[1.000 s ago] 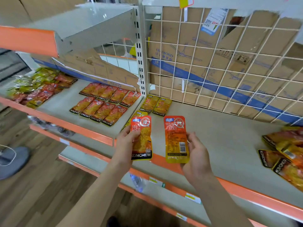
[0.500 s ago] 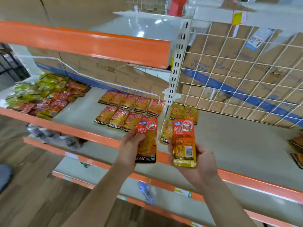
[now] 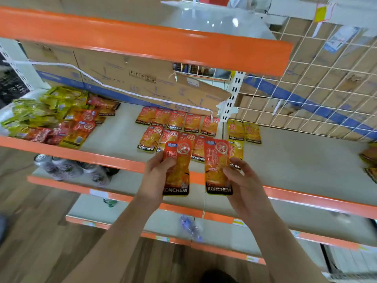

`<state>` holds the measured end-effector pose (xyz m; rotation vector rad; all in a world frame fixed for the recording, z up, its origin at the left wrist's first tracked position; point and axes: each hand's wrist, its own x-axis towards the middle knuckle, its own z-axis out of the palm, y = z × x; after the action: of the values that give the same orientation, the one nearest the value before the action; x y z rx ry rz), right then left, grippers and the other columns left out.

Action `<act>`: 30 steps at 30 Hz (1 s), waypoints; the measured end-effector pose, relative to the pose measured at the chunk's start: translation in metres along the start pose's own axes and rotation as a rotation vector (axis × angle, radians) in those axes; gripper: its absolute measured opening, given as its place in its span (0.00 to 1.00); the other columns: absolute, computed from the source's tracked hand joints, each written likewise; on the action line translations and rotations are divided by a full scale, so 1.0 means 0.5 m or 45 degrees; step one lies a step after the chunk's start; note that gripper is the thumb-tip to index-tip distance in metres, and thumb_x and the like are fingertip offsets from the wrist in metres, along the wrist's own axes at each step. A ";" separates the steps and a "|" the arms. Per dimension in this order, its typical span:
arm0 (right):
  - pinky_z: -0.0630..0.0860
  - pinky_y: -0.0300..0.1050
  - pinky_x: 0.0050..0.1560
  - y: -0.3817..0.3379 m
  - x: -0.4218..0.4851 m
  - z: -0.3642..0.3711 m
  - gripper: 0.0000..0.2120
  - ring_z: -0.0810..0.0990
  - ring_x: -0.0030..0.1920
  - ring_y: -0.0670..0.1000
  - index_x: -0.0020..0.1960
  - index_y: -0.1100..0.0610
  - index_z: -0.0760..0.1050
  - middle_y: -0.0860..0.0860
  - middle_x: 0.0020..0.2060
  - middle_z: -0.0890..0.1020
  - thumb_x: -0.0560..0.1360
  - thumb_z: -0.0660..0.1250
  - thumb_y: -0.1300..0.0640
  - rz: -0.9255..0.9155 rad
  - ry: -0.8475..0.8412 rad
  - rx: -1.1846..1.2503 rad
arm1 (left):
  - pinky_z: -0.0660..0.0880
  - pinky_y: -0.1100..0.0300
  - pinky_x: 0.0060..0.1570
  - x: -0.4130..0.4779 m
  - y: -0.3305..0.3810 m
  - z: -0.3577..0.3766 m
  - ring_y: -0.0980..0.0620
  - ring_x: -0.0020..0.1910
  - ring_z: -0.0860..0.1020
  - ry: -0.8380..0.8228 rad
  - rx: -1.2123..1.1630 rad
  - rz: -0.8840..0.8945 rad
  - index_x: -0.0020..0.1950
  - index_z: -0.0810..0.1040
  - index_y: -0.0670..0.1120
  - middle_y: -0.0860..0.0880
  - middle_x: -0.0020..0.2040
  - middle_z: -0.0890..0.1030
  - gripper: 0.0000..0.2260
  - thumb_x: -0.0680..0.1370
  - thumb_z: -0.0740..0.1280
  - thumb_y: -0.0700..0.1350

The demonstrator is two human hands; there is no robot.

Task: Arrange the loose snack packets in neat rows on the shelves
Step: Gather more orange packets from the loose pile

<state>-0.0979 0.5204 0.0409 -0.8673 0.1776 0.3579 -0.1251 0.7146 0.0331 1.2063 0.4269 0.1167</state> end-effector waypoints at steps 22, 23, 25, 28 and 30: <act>0.82 0.51 0.47 0.056 0.152 0.113 0.06 0.85 0.43 0.54 0.49 0.61 0.77 0.57 0.43 0.84 0.76 0.67 0.70 0.097 0.027 -0.233 | 0.81 0.51 0.48 0.111 0.034 -0.115 0.46 0.44 0.83 0.237 0.278 0.119 0.49 0.82 0.43 0.44 0.43 0.83 0.03 0.80 0.68 0.39; 0.81 0.50 0.46 0.057 0.160 0.118 0.06 0.84 0.43 0.54 0.50 0.62 0.77 0.57 0.43 0.84 0.76 0.67 0.70 0.102 0.019 -0.250 | 0.81 0.52 0.46 0.118 0.034 -0.119 0.47 0.43 0.83 0.259 0.278 0.128 0.49 0.82 0.43 0.45 0.43 0.83 0.03 0.80 0.69 0.39; 0.81 0.48 0.46 0.061 0.174 0.128 0.07 0.84 0.44 0.53 0.51 0.62 0.77 0.56 0.43 0.84 0.76 0.67 0.70 0.090 0.017 -0.285 | 0.81 0.57 0.42 0.129 0.033 -0.129 0.50 0.42 0.84 0.304 0.258 0.141 0.51 0.82 0.43 0.47 0.42 0.85 0.03 0.79 0.69 0.40; 0.80 0.43 0.44 0.070 0.185 0.143 0.07 0.84 0.42 0.51 0.50 0.61 0.78 0.53 0.41 0.84 0.76 0.67 0.70 0.051 0.046 -0.289 | 0.80 0.60 0.38 0.145 0.032 -0.146 0.51 0.41 0.85 0.330 0.203 0.140 0.54 0.82 0.45 0.50 0.42 0.86 0.05 0.79 0.70 0.40; 0.80 0.41 0.43 0.076 0.188 0.157 0.06 0.84 0.41 0.49 0.50 0.61 0.77 0.52 0.39 0.84 0.76 0.67 0.70 0.054 0.060 -0.285 | 0.81 0.58 0.40 0.158 0.037 -0.158 0.50 0.43 0.86 0.331 0.162 0.118 0.57 0.80 0.45 0.50 0.44 0.86 0.08 0.78 0.71 0.42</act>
<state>-0.0248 0.6255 0.0361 -1.0949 0.2020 0.4020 -0.0801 0.8152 0.0070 1.3422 0.6131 0.3325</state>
